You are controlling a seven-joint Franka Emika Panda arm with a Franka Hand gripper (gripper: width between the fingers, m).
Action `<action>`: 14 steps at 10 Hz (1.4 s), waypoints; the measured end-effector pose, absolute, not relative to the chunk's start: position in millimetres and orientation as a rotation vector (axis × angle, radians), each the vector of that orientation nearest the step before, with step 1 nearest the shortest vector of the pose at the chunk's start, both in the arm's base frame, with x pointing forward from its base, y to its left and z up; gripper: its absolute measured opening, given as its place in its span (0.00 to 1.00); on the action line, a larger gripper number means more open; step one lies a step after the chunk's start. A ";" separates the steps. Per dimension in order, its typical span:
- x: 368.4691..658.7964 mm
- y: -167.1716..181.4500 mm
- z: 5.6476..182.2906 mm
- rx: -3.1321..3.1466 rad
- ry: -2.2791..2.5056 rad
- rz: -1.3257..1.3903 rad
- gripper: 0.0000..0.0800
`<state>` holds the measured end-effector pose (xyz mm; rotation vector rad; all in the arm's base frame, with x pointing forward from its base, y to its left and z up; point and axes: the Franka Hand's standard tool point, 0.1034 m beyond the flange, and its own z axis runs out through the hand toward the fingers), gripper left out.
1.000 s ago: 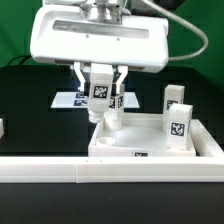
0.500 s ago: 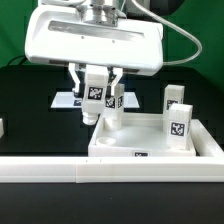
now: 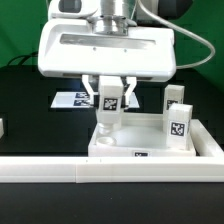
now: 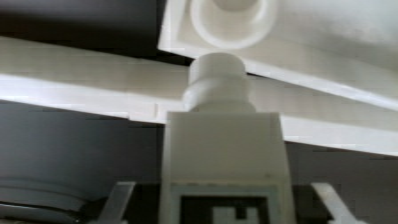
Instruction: Assemble square table
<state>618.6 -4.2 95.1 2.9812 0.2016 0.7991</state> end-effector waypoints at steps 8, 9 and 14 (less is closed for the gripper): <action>603.0 -22.9 88.8 2.963 0.163 0.805 0.36; 599.4 -28.2 87.3 2.952 0.146 0.819 0.36; 595.0 -8.1 77.4 2.982 0.153 0.804 0.36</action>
Offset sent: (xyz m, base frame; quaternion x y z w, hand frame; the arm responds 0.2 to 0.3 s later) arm 0.0000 0.0000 0.0000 0.0000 0.0000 0.0000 1.0000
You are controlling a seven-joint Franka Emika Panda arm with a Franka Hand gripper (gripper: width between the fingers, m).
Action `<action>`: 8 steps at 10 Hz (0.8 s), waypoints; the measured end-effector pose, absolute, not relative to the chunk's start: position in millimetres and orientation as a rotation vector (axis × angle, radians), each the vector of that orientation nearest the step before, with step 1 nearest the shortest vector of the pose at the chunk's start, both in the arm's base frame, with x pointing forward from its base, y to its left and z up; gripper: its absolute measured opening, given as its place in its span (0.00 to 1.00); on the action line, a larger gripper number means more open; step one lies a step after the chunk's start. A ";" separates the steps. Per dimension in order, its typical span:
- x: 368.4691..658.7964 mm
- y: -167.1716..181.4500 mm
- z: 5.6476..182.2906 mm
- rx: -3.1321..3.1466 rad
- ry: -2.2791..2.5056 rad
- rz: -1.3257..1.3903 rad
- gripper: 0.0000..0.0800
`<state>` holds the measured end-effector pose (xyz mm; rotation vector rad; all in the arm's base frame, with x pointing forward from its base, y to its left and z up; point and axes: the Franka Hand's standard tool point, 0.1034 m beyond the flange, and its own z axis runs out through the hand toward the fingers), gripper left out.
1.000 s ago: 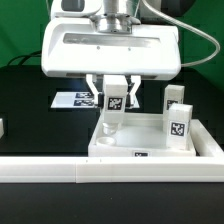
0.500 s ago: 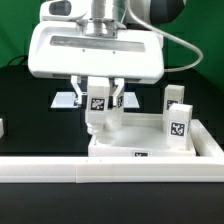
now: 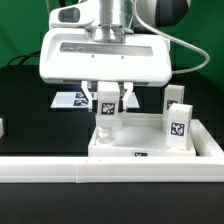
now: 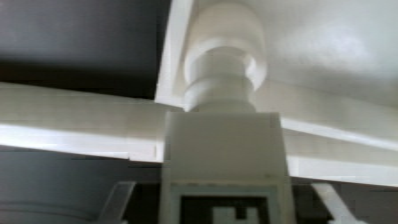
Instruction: Assemble square table
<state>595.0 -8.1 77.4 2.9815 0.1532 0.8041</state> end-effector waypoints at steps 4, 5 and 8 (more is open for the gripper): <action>602.3 -6.3 73.2 2.959 0.154 0.843 0.36; 601.7 -7.1 72.0 2.960 0.153 0.840 0.36; 599.9 -11.1 68.7 2.960 0.145 0.830 0.36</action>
Offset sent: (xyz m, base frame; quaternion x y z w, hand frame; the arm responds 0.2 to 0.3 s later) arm 0.0021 -0.0054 -0.0044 0.0006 0.0074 -0.0117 0.9999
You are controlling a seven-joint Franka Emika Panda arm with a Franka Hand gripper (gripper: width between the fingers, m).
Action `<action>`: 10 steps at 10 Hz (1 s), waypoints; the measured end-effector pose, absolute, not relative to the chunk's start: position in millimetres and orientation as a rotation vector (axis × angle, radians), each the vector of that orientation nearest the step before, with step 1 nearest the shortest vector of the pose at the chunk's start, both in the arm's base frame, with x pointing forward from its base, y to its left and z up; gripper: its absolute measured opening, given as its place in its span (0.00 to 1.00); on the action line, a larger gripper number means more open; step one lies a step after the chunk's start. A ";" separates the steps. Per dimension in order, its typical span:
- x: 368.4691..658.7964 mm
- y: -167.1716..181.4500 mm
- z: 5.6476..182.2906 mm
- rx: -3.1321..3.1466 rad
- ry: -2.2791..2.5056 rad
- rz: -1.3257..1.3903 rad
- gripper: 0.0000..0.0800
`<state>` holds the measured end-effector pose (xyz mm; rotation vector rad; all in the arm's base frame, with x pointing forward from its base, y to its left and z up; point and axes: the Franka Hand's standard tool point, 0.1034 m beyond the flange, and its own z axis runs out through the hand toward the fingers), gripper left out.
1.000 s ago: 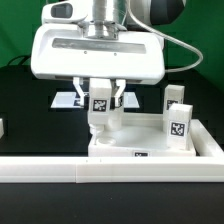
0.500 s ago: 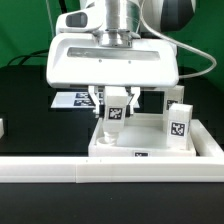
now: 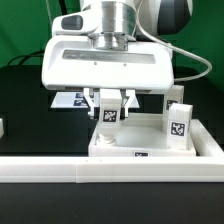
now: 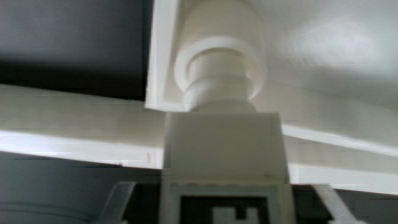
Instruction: Assemble square table
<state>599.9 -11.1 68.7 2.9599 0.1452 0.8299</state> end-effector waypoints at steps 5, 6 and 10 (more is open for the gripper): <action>593.4 -17.5 60.5 2.954 0.132 0.820 0.36; 593.7 -17.9 60.5 2.949 0.131 0.827 0.36; 594.5 -17.5 60.7 2.954 0.139 0.831 0.36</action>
Offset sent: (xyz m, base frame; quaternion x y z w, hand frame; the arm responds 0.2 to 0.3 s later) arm -0.0047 -0.0008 -0.0081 0.0125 0.0278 -0.0021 0.9995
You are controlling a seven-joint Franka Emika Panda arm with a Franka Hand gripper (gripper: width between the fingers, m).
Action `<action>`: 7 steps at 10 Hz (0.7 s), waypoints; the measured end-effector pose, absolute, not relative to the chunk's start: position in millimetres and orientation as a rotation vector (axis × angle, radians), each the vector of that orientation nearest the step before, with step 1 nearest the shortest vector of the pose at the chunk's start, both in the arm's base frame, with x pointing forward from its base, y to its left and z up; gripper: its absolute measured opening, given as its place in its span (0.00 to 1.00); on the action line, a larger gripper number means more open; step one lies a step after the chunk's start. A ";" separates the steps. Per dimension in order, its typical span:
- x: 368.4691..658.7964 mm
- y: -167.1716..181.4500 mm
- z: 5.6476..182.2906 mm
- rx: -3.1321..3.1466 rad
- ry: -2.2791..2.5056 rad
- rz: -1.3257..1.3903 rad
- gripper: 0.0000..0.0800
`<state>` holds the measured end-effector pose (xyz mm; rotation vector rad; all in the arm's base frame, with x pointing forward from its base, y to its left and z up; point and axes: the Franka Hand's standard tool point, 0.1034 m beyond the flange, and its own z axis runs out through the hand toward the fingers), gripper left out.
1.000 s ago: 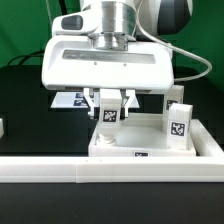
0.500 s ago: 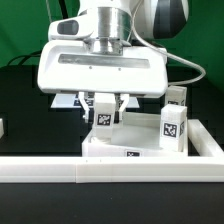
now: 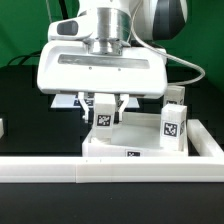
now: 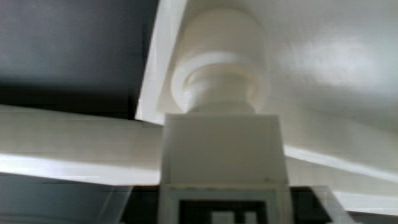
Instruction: Assemble square table
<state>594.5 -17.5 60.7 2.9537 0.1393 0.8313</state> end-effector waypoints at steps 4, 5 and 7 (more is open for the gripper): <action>594.0 -17.0 59.3 2.963 0.140 0.816 0.62; 594.0 -17.0 59.3 2.963 0.140 0.816 0.78; 593.3 -17.1 59.1 2.970 0.140 0.804 0.80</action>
Offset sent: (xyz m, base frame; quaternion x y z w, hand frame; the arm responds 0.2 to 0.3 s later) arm 0.0000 0.0000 0.0000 0.0000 0.0000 0.0000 1.0000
